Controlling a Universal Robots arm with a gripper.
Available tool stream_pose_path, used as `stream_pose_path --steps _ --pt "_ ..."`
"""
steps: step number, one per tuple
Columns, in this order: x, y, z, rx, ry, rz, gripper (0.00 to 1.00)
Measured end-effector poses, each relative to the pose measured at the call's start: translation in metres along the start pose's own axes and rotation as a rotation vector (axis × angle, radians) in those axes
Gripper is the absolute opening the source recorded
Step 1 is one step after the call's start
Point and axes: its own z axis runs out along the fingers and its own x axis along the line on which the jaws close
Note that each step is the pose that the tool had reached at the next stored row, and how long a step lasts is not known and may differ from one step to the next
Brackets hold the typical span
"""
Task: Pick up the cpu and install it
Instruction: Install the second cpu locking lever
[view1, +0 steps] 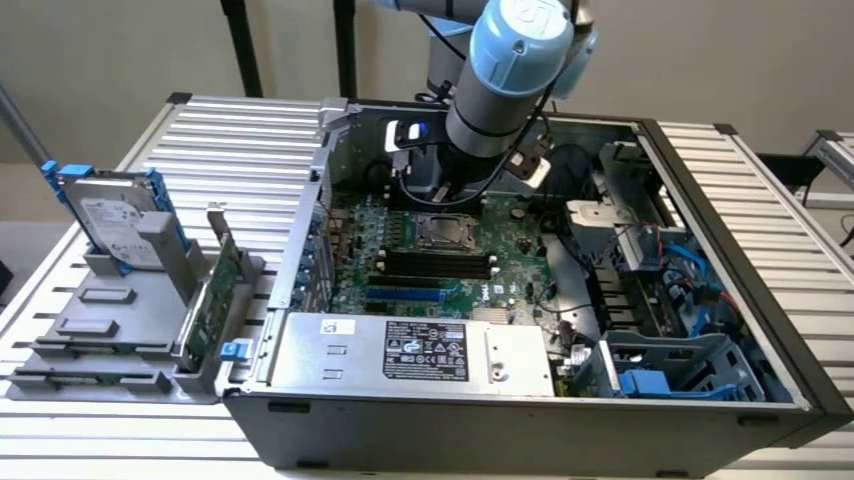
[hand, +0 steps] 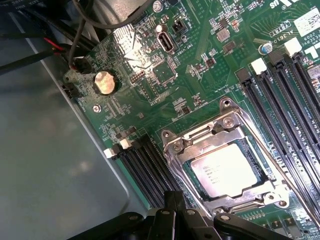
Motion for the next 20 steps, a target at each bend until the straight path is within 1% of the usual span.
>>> stream_pose_path --steps 4,7,12,15,20 --pt "-0.001 -0.0002 -0.0004 0.0000 -0.0001 0.000 0.11" --pt "-0.006 -0.0001 -0.0027 0.0000 -0.0001 0.000 0.11" --pt "-0.016 -0.0098 -0.0063 -0.0041 0.0006 -0.001 0.11" --pt "-0.022 -0.0105 -0.0148 -0.0042 0.0006 -0.002 0.11" --pt "-0.033 -0.0074 -0.0363 -0.0042 0.0005 -0.001 0.11"
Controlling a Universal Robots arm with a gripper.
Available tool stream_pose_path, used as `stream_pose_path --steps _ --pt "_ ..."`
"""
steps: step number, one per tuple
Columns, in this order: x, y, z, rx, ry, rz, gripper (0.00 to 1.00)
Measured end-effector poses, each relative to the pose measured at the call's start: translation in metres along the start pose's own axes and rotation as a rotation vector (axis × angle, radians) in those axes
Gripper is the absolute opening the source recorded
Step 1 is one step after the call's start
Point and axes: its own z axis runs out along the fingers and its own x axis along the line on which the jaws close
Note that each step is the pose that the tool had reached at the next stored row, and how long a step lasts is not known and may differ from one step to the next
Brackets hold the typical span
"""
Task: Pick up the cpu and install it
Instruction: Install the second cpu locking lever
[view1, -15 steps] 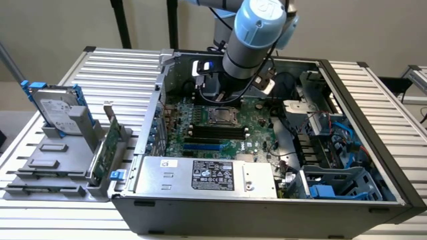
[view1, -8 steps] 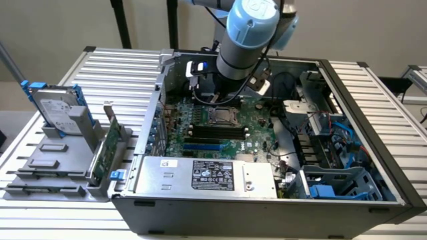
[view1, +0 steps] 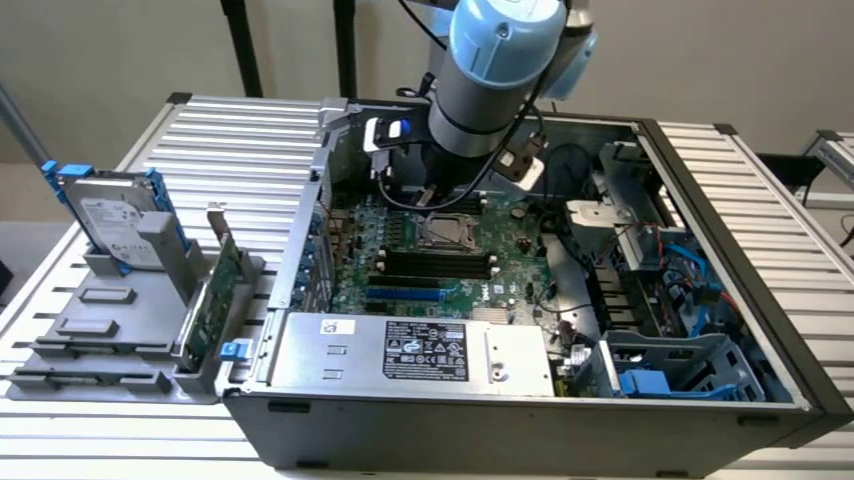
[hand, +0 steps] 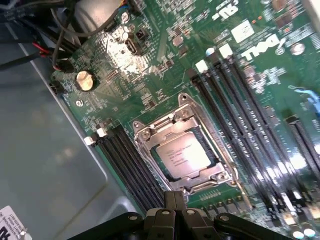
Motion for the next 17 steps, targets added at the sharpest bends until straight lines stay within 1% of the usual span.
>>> stream_pose_path --steps 3,6,8,17 --pt "-0.005 0.0016 -0.0099 0.0001 0.0000 0.000 0.11" --pt "-0.009 0.0014 -0.0124 -0.0020 -0.0024 0.000 0.11" --pt "-0.012 0.0014 -0.0133 -0.0043 -0.0059 0.000 0.11" --pt "-0.022 0.0020 -0.0175 -0.0171 -0.0254 0.002 0.11"
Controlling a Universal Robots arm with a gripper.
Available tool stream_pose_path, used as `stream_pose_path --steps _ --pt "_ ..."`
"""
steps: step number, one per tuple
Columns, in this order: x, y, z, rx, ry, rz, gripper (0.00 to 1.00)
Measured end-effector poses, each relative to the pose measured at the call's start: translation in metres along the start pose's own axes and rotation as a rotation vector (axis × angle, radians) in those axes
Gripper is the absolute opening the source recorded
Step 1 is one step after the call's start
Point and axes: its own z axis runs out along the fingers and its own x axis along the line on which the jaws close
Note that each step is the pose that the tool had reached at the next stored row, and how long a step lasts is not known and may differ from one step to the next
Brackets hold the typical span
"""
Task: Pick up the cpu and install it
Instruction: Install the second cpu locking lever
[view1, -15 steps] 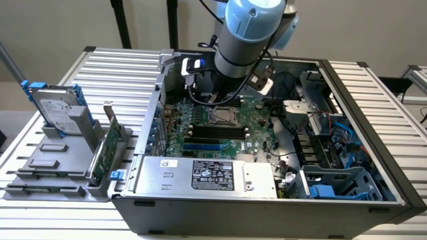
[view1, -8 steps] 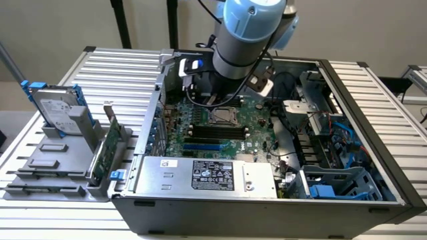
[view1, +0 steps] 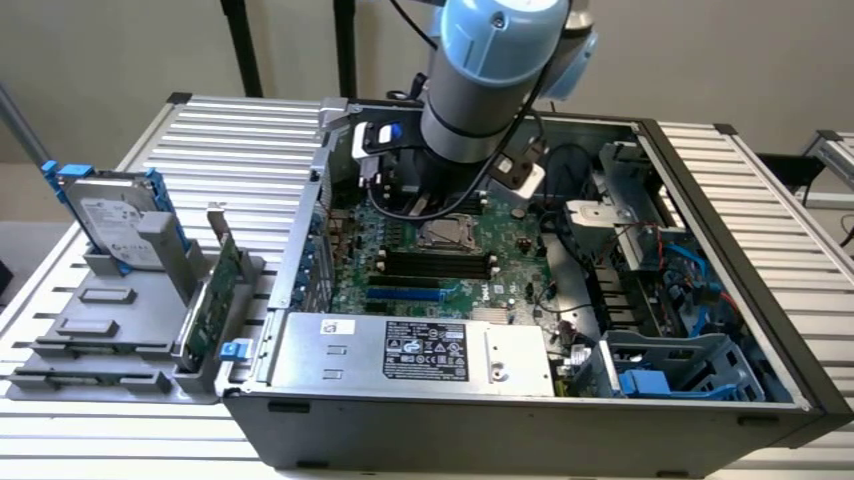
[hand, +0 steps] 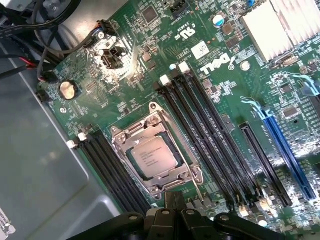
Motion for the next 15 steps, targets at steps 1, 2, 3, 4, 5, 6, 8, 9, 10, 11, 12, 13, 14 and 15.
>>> stream_pose_path --steps 1,2,3,4,5,6,8,9,10,11,12,13,14,15 --pt "-0.001 0.0001 -0.0005 -0.0014 -0.0021 0.000 0.11" --pt "-0.003 0.0003 -0.0009 -0.0026 -0.0040 0.000 0.11" --pt "-0.004 0.0005 -0.0014 -0.0039 -0.0058 0.001 0.11" --pt "-0.005 0.0007 -0.0020 -0.0051 -0.0077 0.001 0.11" --pt "-0.006 0.0010 -0.0026 -0.0063 -0.0094 0.001 0.11" --pt "-0.008 0.0014 -0.0034 -0.0074 -0.0111 0.001 0.11" --pt "-0.010 0.0021 -0.0054 -0.0078 -0.0121 0.001 0.11" --pt "-0.011 0.0025 -0.0063 -0.0078 -0.0121 0.001 0.11" --pt "-0.012 0.0031 -0.0070 -0.0077 -0.0122 0.001 0.11" --pt "-0.013 0.0037 -0.0075 -0.0074 -0.0124 0.001 0.11" --pt "-0.014 0.0037 -0.0074 -0.0074 -0.0121 0.001 0.11" --pt "-0.014 0.0035 -0.0067 -0.0074 -0.0120 0.002 0.11" --pt "-0.015 0.0031 -0.0059 -0.0073 -0.0123 0.001 0.11" --pt "-0.016 0.0024 -0.0046 -0.0074 -0.0124 0.001 0.11"
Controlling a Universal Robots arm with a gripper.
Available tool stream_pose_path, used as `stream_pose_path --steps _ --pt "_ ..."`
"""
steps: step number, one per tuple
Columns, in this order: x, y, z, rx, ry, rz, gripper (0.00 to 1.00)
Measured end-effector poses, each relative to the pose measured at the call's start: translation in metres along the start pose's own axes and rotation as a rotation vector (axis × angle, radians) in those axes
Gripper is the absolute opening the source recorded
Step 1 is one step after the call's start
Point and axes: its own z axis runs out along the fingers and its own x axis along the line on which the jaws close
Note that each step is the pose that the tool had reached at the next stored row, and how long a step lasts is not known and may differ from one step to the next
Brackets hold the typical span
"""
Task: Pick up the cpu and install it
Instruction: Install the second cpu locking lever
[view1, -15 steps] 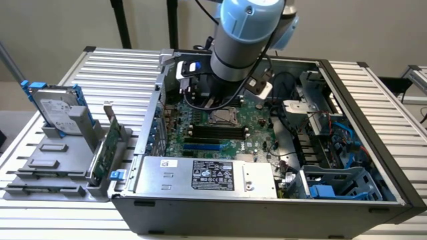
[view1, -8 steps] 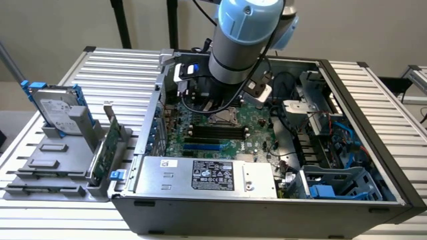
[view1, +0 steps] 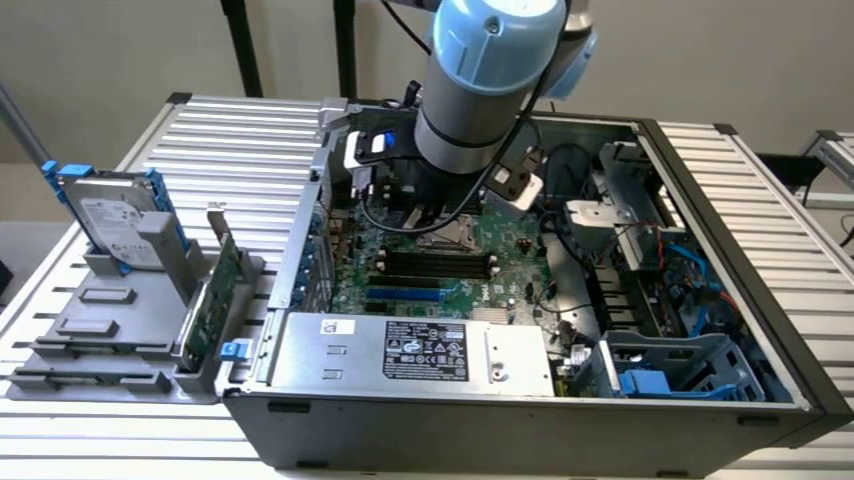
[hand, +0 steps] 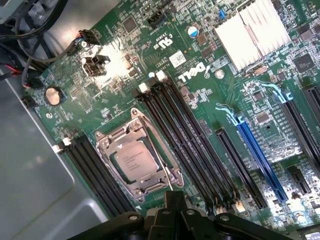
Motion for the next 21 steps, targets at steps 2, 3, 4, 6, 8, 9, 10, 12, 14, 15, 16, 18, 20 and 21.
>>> stream_pose_path --steps 2,3,4,6,8,9,10,12,14,15,16,18,20,21 --pt "-0.002 -0.0011 0.0034 0.0000 -0.0001 0.000 0.11" --pt "-0.003 -0.0015 0.0053 0.0000 0.0000 0.000 0.11" --pt "-0.003 -0.0018 0.0073 0.0000 0.0000 0.000 0.11" --pt "-0.003 -0.0026 0.0113 0.0000 -0.0002 0.000 0.11" --pt "-0.003 -0.0040 0.0156 -0.0003 -0.0004 0.000 0.11" --pt "-0.004 -0.0050 0.0177 -0.0008 -0.0007 0.000 0.11" --pt "-0.004 -0.0061 0.0199 -0.0015 -0.0014 0.000 0.11" --pt "-0.005 -0.0081 0.0240 -0.0035 -0.0035 0.000 0.11" --pt "-0.005 -0.0097 0.0278 -0.0065 -0.0062 0.000 0.11" --pt "-0.005 -0.0104 0.0294 -0.0088 -0.0086 0.000 0.11" --pt "-0.005 -0.0111 0.0310 -0.0113 -0.0110 0.000 0.11" --pt "-0.005 -0.0124 0.0340 -0.0172 -0.0166 0.000 0.11" --pt "-0.006 -0.0133 0.0370 -0.0231 -0.0218 0.000 0.11" --pt "-0.006 -0.0134 0.0385 -0.0252 -0.0235 0.000 0.11"
